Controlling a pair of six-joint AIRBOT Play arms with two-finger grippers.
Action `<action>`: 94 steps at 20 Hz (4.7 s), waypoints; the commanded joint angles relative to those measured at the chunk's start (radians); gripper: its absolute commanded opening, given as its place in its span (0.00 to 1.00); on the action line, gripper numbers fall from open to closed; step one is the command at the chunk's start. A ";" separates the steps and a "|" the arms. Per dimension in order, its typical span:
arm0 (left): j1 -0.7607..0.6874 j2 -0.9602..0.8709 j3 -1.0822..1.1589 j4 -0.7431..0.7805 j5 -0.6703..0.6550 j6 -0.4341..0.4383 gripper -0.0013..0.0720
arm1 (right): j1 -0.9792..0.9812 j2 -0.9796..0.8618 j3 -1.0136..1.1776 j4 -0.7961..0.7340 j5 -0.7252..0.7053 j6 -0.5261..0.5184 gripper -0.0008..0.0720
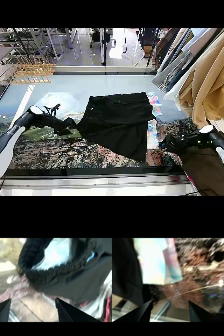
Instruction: Fold the clothes and pants, and hang the long-sleeved shirts on hangers.
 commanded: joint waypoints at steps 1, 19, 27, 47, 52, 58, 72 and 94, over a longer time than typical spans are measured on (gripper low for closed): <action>-0.050 -0.003 -0.013 -0.013 0.148 -0.030 0.85 | -0.012 0.021 -0.053 0.072 -0.029 -0.023 0.71; -0.085 -0.066 -0.010 -0.118 0.133 -0.064 0.04 | 0.172 -0.098 -0.043 0.139 -0.278 -0.027 0.03; 0.085 0.299 0.098 -0.166 -0.291 0.045 0.04 | 0.180 0.596 -0.025 -0.030 -0.074 -0.031 0.03; 0.211 0.546 0.099 -0.631 -0.055 0.233 0.04 | 0.185 0.280 0.743 0.067 -0.217 0.026 0.03; -0.015 0.160 -0.006 -0.536 0.499 0.233 0.04 | 0.275 -0.181 0.702 0.006 -0.406 0.004 0.03; -0.008 -0.182 0.185 -0.883 0.473 0.263 0.04 | 0.290 -0.293 0.779 0.002 -0.430 0.029 0.03; 0.230 -0.206 0.204 -0.221 -0.010 0.004 0.04 | 0.632 0.220 -0.138 0.066 0.019 0.008 0.05; 0.080 -0.003 0.206 -0.403 -0.182 0.529 0.48 | 0.418 -0.234 -0.133 0.873 -0.369 -0.399 0.99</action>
